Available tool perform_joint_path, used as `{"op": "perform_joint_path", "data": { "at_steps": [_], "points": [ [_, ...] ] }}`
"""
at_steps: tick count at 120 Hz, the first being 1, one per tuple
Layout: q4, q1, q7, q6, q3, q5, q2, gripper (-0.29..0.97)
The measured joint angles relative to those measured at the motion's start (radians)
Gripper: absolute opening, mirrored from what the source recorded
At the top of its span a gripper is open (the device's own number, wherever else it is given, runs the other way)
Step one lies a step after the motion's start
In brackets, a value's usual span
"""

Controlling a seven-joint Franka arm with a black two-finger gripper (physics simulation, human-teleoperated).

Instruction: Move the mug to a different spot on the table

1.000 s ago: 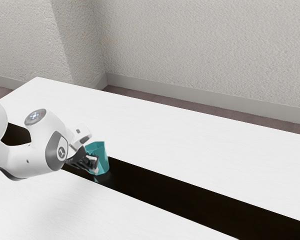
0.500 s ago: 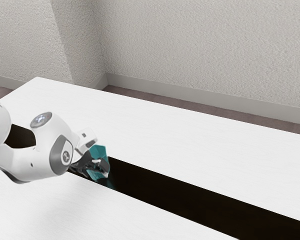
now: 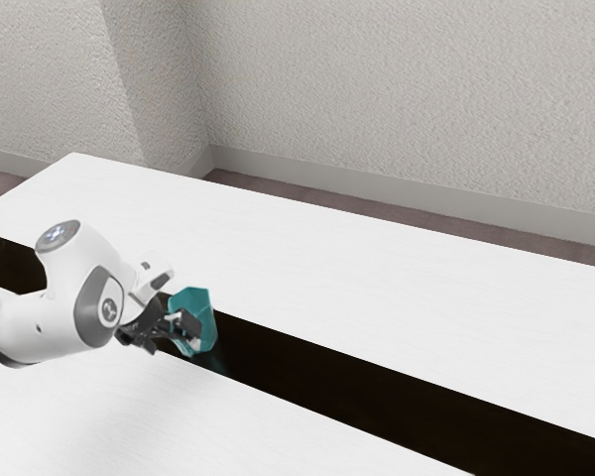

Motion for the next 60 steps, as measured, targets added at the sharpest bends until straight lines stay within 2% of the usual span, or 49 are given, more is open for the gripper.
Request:
{"op": "perform_joint_path", "data": {
  "at_steps": [19,32,60],
  "points": [
    [-0.019,-0.023,-0.024,-0.045,0.000,0.002,-0.082,0.67],
    [0.003,-0.006,-0.036,-0.092,0.007,0.015,-0.110,0.68],
    [0.223,0.007,-0.055,-0.289,0.178,0.135,-0.114,0.68]
  ]
}}
